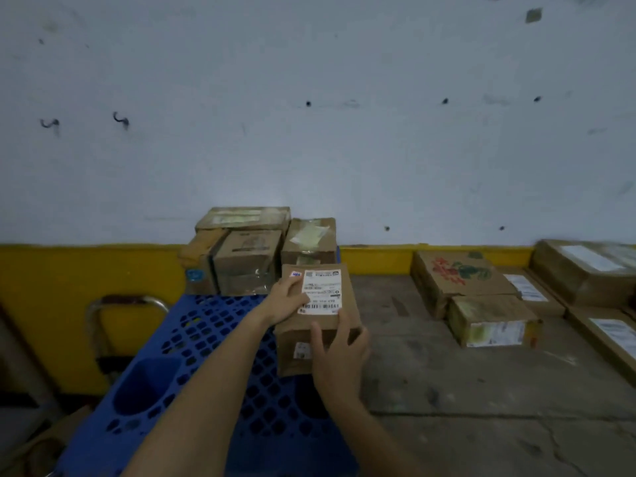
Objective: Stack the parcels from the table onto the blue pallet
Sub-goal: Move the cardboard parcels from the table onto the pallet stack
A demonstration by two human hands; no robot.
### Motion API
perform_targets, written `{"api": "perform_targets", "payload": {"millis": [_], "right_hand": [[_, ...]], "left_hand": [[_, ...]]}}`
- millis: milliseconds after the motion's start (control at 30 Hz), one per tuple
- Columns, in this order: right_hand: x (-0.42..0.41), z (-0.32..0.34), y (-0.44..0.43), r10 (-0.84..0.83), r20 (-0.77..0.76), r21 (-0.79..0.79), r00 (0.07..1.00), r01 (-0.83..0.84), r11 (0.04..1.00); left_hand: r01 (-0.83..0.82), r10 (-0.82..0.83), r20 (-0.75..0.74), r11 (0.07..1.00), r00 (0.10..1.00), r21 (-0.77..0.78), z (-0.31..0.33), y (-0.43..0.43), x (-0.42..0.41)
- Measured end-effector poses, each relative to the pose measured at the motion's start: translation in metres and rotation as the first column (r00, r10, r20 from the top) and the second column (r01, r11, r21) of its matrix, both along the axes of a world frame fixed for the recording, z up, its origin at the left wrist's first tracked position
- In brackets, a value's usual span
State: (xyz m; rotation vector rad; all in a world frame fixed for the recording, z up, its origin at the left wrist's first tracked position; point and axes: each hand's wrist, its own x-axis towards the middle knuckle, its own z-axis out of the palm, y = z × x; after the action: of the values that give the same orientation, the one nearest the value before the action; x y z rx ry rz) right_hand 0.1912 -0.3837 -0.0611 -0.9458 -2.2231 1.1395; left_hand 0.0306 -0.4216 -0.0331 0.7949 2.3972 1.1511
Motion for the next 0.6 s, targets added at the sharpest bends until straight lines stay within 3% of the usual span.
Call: {"api": "perform_targets", "payload": {"millis": [600], "right_hand": [[-0.066,0.000,0.022,-0.023,0.023,-0.058,0.999,0.024,0.998]], "left_hand": [[-0.013,0.015,-0.029,0.999,0.999,0.050,0.001,0.021,-0.051]]}}
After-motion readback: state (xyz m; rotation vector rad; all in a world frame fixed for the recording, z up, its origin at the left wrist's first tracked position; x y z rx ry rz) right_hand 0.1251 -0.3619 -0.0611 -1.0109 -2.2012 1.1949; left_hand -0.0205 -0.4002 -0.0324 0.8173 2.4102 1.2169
